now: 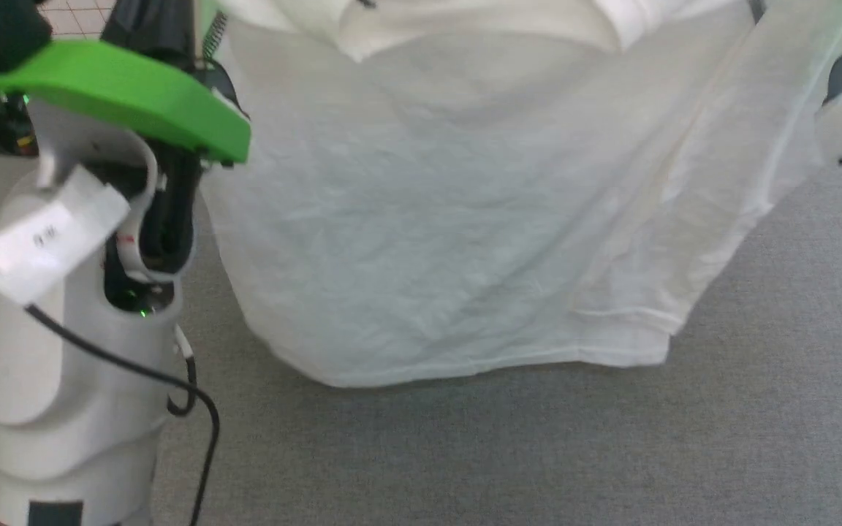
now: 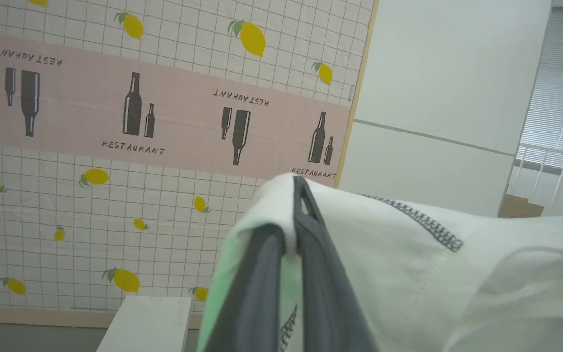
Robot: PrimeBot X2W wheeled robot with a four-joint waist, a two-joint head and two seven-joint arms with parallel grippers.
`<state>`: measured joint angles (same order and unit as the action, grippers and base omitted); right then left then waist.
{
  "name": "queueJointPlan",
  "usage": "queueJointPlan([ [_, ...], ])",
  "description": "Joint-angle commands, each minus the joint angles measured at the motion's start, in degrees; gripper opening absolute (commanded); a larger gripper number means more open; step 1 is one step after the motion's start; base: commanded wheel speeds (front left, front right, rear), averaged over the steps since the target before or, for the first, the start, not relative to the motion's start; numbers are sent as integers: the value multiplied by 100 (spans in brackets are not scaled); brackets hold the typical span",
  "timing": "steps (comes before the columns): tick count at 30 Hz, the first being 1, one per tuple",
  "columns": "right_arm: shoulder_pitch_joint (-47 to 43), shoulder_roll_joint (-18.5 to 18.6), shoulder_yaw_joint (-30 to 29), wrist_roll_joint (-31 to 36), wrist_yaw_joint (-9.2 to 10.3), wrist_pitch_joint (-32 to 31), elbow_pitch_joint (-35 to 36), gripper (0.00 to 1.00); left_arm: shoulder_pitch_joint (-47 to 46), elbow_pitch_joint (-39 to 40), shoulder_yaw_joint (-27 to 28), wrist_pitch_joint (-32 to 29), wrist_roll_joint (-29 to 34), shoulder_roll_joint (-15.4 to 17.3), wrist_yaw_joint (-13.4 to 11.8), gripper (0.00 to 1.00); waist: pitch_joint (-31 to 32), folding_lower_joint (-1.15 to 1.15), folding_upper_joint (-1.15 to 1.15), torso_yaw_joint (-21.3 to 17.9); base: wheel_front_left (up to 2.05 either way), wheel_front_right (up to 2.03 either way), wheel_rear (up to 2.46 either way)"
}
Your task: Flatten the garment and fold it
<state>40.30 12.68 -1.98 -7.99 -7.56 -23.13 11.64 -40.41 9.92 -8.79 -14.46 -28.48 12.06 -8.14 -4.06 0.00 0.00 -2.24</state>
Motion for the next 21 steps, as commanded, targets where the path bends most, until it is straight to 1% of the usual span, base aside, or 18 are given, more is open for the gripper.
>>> queueJointPlan([
  [1, 213, 40, 17, 6, 8, -59, -156, 0, -228, -130, -1, -106, -40, 125, 30, 0, -36, 0, 0, 0, 0, 0, 0],
  [6, 867, 245, 236, 32, 8, -236, -789, 0, -806, -599, -170, -548, -17, 272, 155, 0, -344, 0, 0, 1, 0, 0, 0],
  [11, 1687, 367, 417, 192, 8, -247, -1475, 0, -1491, -1059, -174, -730, 10, 232, 76, 0, -964, 0, 0, -45, 0, 0, 0],
  [17, 2993, 503, 522, 543, 8, -59, -2300, 0, -2735, -1629, -283, -639, 354, 280, 84, 0, -1936, 0, 0, -73, 0, 0, 0],
  [21, 3858, 607, 512, 918, 8, 186, -2811, 0, -3628, -2057, -363, -424, 593, 255, 101, 0, -2568, 0, 0, -57, 0, 0, 0],
])
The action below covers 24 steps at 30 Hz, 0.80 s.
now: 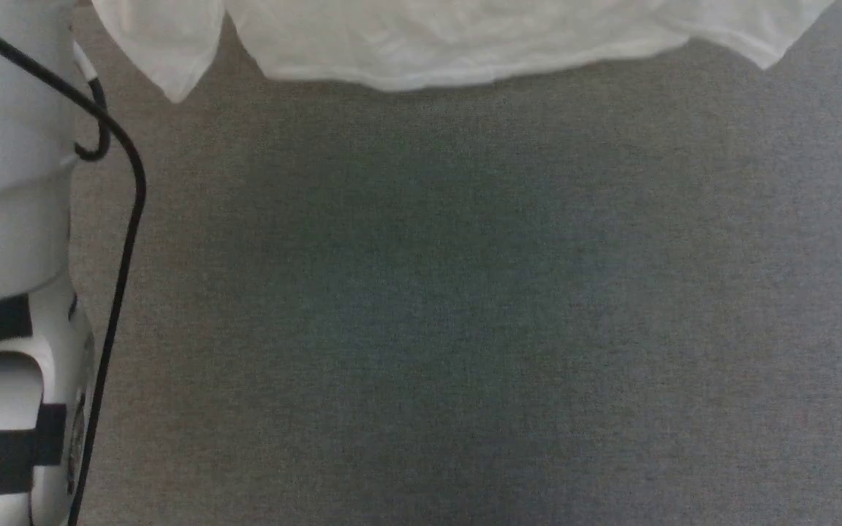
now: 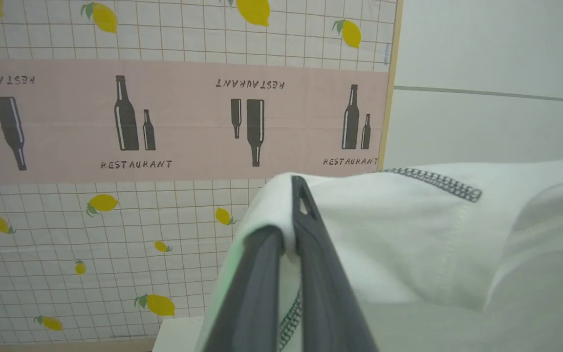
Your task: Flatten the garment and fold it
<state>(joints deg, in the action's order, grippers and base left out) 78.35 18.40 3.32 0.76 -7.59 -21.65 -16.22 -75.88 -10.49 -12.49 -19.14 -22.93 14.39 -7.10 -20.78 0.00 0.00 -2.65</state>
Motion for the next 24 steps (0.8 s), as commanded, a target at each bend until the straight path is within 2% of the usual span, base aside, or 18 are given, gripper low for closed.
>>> queueJointPlan([
  [1, 275, 63, -27, 141, 10, 112, -150, 0, -304, -132, -15, 146, 96, 8, 14, 0, -1061, 0, 0, -5, 0, 0, 0],
  [7, 1064, 108, -151, 715, 10, 597, -801, 0, -1077, -856, -133, 809, 350, 10, 176, 0, -1666, 0, 0, 42, 0, 0, 0],
  [14, 1280, 57, -265, 1109, 10, 992, -1297, 0, -1294, -1473, -127, 1329, 318, -106, 224, 0, -2219, 0, 0, 74, 0, 0, 0],
  [18, 1079, 58, -153, 987, 10, 1291, -1491, 0, -1132, -1673, -153, 1527, 181, -52, 472, 0, -2411, 0, 0, 97, 0, 0, 0],
  [24, 524, 326, 143, 440, 10, 1521, -1157, 0, -627, -1380, -178, 1468, -80, 70, 807, 0, -2227, 0, 0, 173, 0, 0, 0],
])
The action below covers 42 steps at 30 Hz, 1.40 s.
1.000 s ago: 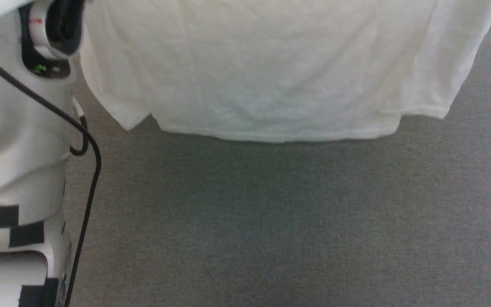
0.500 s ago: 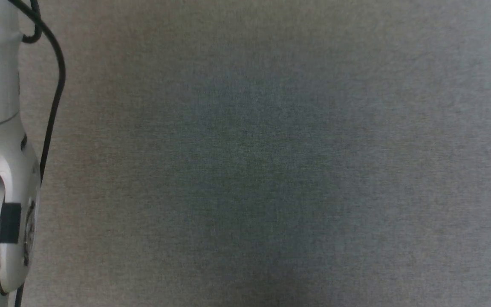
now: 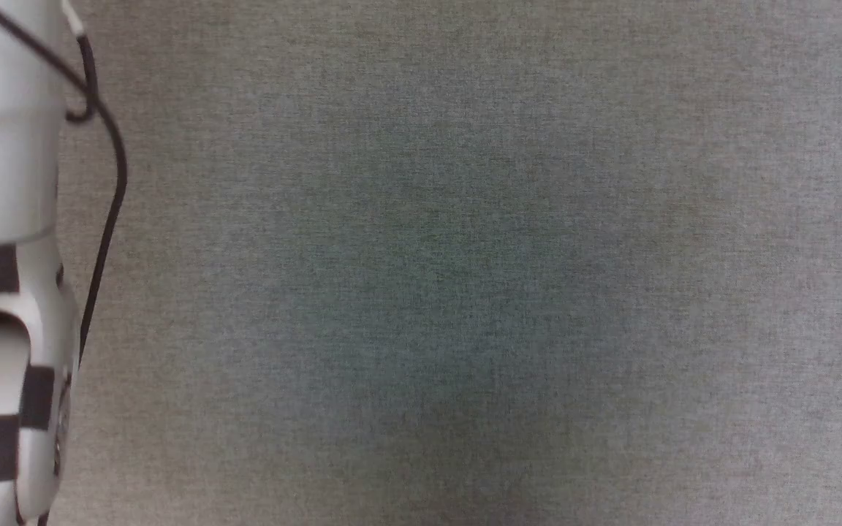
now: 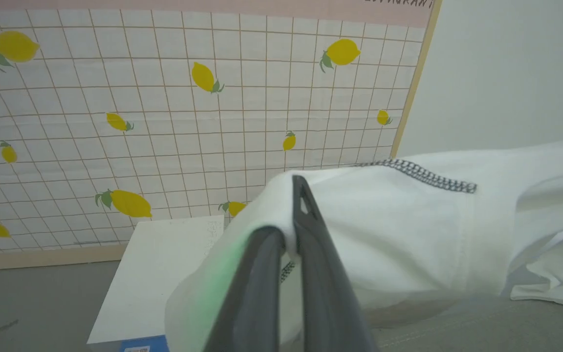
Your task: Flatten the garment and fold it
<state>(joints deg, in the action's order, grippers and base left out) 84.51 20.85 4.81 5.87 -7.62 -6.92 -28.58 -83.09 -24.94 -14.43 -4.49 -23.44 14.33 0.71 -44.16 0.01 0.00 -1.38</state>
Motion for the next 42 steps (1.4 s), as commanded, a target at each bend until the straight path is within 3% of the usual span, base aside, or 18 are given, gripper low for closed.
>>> queueJointPlan([
  [1, -232, 132, 31, -194, 13, 37, 201, 0, 209, 166, 15, -26, -74, 97, 65, 0, 160, -1, 0, 53, 0, 0, 0],
  [6, -1275, 551, -30, -856, 13, -227, 1373, 0, 1033, 1091, 64, -276, -403, 197, 156, 0, 428, -1, 0, 89, 0, 0, 0],
  [11, -2519, 762, -533, -1178, 13, -665, 2765, 0, 2155, 2396, 187, -490, -691, 258, -50, 0, 808, -1, 0, 83, 0, 0, 0],
  [20, -5034, 287, -1187, -1422, 13, -1431, 4494, 0, 4699, 4128, 173, -794, -906, 389, -561, 0, 1797, -1, 0, 60, 0, 0, 0],
  [31, -7561, -584, -1579, -1784, 13, -1838, 5288, 0, 7532, 4815, 211, -1047, -1432, 479, -1007, 0, 2619, -1, 0, 82, 0, 0, 0],
  [42, -9387, -957, -1610, -2022, 13, -2428, 4988, 0, 9149, 4256, -357, -1379, -1703, 558, -951, 0, 3282, -1, 0, 119, 0, 0, 0],
])
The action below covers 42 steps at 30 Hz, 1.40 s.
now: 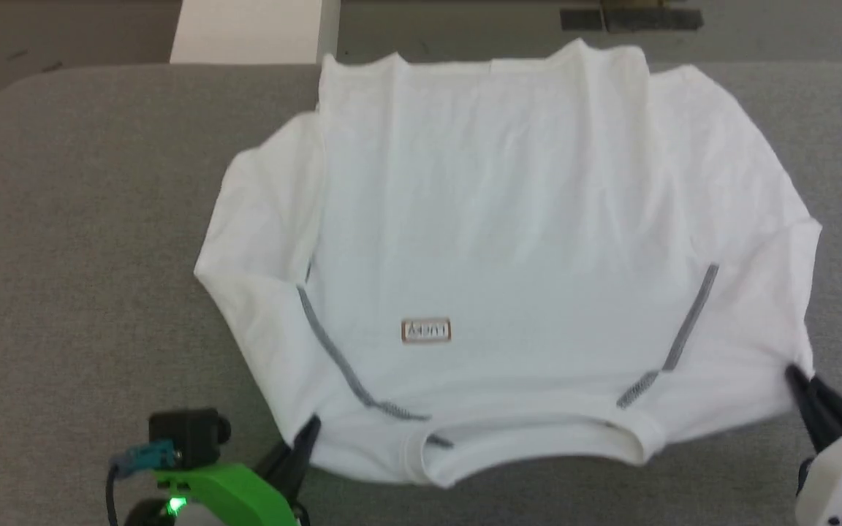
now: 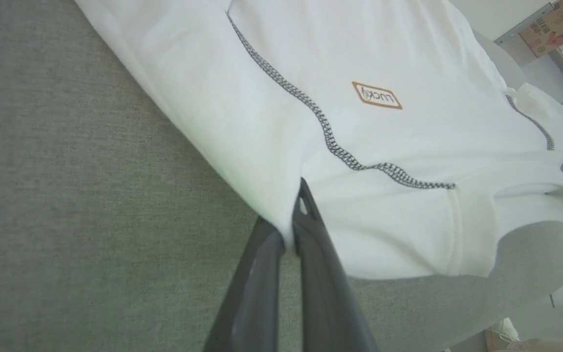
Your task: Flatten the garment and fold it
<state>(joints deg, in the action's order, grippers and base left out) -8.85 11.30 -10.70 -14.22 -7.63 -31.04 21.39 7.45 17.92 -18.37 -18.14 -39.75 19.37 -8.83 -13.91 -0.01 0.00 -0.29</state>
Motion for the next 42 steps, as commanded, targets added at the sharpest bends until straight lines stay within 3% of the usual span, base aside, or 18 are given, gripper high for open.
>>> queueJointPlan([
  [1, -182, -16, -73, -12, 14, -99, -35, 0, 209, -73, 29, -47, -124, 64, -2, 0, 335, 1, 0, 1, 0, 0, 0],
  [13, -1093, -251, -137, -92, 14, -858, -11, 0, 918, -21, -44, -324, -407, 196, -72, 0, 747, 1, 0, -49, 0, 0, 0],
  [20, -1195, -351, 4, 5, 14, -816, -183, 0, 839, -294, -171, -229, -338, 97, -30, 0, 737, 1, 0, -59, 0, 0, 0],
  [29, -898, -261, 459, 127, 14, -445, -1160, 0, 369, -1285, -325, -193, -416, -178, 124, 0, 553, 1, 0, -84, 0, 0, 0],
  [31, -761, -218, 531, 152, 14, -335, -1371, 16, 253, -1448, -320, -125, -423, -241, 159, 0, 508, 1, 0, -87, 0, 0, 0],
  [36, -522, -208, 615, 133, 14, -113, -1811, 20, 19, -1810, -325, 17, -443, -373, 246, 0, 474, 1, 0, -77, 0, 0, 0],
  [37, -507, -199, 632, 131, 14, -103, -1868, 25, -2, -1857, -333, 27, -447, -392, 254, 0, 478, 1, 0, -75, 0, 0, 0],
  [38, -491, -204, 635, 112, 14, -72, -1932, 42, -20, -1894, -336, 38, -454, -416, 251, 0, 481, 1, 0, -75, 0, 0, 0],
  [39, -474, -218, 619, 94, 14, -32, -1963, 53, -20, -1897, -319, 53, -488, -448, 241, 9, 484, 1, 0, -75, 0, 0, 0],
  [40, -465, -216, 610, 84, 14, -13, -1975, 96, -7, -1879, -291, 64, -545, -484, 235, 38, 489, 1, 0, -75, 0, 0, 0],
  [41, -471, -210, 605, 55, 14, -30, -1961, 100, 19, -1825, -255, 74, -607, -507, 232, 88, 489, 1, 0, -75, 0, 0, 0],
  [42, -483, -218, 572, -9, 14, -71, -1914, 100, 56, -1750, -227, 66, -651, -503, 226, 100, 486, 1, 0, -73, 0, 0, 0],
])
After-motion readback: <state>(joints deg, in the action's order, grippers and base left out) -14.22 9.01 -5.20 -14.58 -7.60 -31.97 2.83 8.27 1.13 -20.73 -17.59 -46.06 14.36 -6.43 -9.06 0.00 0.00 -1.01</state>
